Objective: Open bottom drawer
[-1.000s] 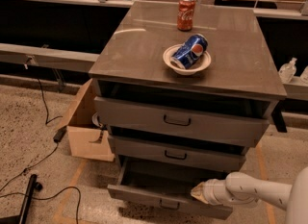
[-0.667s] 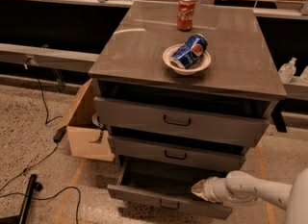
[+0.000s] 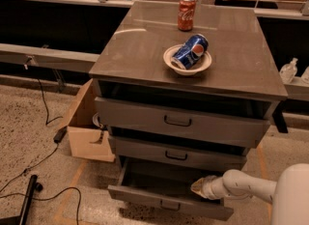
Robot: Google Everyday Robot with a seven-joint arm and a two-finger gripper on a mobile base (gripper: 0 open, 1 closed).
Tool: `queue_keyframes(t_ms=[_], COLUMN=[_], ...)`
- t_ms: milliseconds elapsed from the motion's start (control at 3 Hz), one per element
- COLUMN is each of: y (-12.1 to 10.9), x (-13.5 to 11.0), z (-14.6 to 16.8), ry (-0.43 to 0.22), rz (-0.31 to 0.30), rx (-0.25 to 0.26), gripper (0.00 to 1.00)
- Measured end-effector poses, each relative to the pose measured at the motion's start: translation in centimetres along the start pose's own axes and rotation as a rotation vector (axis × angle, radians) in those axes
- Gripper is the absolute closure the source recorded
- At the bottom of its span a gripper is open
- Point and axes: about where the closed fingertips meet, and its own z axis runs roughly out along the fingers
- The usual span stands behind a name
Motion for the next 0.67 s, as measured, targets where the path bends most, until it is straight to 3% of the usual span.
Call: queue_keyframes(t_ms=[667], y=[1.8], x=[2.1], z=[3.4], ry=[0.021], rz=[0.047], rx=[-0.038], gripper=[1.00])
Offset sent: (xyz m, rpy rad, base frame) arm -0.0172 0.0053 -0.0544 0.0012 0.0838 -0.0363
